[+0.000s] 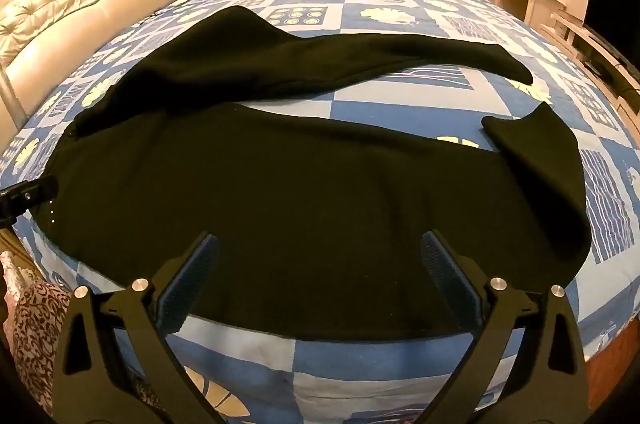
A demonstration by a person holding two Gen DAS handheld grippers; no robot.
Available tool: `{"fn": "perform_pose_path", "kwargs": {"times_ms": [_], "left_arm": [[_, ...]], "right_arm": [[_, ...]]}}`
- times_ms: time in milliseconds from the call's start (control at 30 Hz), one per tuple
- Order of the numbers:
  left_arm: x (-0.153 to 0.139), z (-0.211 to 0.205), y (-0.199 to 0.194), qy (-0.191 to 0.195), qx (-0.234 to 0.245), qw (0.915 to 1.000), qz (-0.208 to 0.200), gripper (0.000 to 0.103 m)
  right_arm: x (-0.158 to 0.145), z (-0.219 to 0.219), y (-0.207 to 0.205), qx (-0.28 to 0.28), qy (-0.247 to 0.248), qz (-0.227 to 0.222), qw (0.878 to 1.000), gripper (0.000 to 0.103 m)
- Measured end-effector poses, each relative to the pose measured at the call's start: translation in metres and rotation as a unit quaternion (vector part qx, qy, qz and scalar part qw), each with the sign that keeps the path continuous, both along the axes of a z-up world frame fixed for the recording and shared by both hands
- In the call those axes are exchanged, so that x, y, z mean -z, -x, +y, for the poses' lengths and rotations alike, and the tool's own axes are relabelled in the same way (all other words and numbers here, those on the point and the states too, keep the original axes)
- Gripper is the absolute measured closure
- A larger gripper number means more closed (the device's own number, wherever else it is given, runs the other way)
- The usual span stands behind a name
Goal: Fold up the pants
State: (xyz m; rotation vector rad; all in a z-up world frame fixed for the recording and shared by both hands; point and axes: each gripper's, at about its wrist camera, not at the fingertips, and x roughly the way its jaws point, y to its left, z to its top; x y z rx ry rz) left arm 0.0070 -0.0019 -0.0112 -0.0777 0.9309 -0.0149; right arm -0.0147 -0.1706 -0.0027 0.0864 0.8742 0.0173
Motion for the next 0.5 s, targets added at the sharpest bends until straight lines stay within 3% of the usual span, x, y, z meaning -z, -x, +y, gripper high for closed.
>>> {"fn": "perform_pose_path", "kwargs": {"times_ms": [500], "left_arm": [[0.0007, -0.0085, 0.0003, -0.009, 0.008, 0.9999, 0.0, 0.005]], "right_arm": [[-0.0012, -0.0005, 0.0006, 0.003, -0.001, -0.003, 1.0, 0.002]]}}
